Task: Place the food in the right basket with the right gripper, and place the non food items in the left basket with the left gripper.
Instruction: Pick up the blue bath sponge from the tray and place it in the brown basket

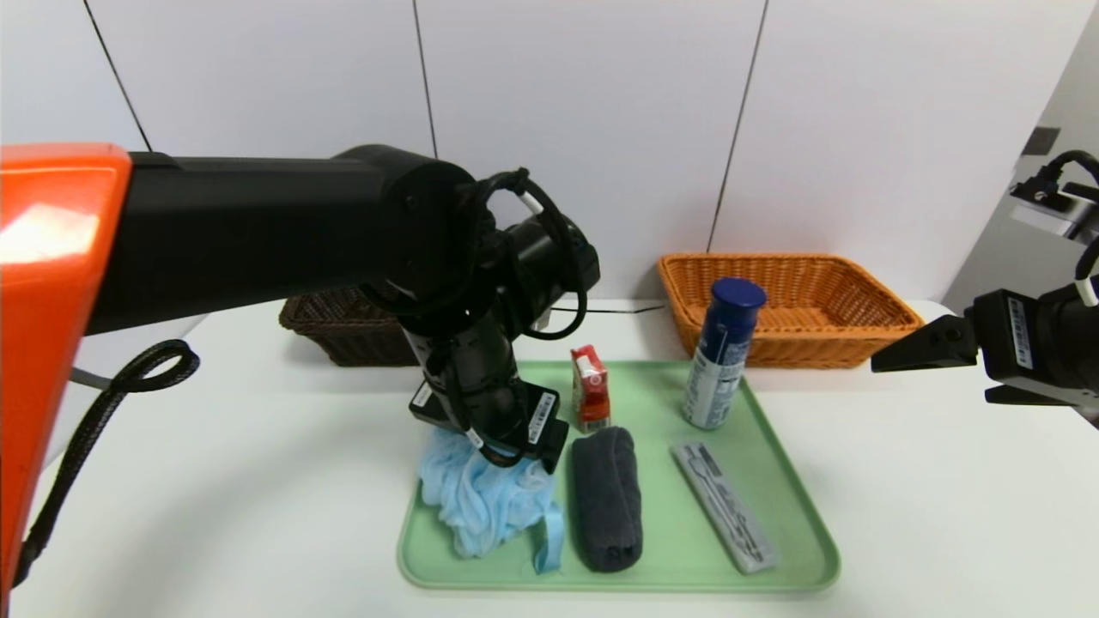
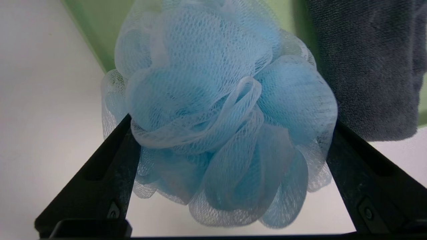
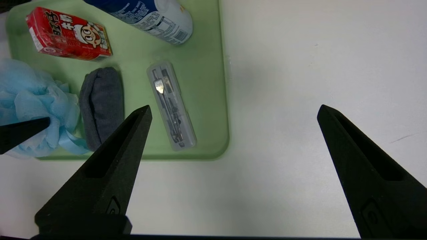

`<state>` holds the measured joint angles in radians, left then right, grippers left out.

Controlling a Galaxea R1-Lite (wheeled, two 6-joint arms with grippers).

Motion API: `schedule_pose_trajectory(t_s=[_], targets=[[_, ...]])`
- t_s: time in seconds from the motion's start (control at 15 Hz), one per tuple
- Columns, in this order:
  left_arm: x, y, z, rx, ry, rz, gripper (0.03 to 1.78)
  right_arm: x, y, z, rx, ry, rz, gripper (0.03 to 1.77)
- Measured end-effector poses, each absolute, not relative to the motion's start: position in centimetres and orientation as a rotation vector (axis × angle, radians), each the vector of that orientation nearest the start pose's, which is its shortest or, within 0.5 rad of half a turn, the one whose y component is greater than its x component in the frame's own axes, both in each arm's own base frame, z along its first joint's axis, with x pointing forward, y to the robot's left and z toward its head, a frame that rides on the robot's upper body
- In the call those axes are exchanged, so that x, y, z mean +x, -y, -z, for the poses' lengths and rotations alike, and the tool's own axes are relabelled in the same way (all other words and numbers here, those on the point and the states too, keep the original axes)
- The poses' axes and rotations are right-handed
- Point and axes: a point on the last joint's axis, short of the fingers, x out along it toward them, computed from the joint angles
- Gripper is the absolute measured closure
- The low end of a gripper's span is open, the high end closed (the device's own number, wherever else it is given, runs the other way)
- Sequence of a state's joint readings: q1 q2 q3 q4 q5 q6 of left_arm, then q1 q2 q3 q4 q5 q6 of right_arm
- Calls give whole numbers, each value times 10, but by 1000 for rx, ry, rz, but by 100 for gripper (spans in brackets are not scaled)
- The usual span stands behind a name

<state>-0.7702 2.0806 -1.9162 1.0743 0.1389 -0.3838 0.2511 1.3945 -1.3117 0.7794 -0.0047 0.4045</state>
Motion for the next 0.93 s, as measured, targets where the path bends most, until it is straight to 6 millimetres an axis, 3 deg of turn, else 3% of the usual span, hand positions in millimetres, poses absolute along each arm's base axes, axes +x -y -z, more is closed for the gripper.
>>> schedule_pose_trajectory(t_s=[0.4, 0.67, 0.93], targets=[[275, 262, -180, 263, -1273, 293, 12, 188, -48, -279, 269, -885, -54, 9], [278, 264, -174, 247, -1287, 276, 72, 186, -47, -280, 271, -880, -54, 9], [276, 262, -179, 238, -1284, 285, 100, 185, -47, -281, 272, -874, -57, 9]])
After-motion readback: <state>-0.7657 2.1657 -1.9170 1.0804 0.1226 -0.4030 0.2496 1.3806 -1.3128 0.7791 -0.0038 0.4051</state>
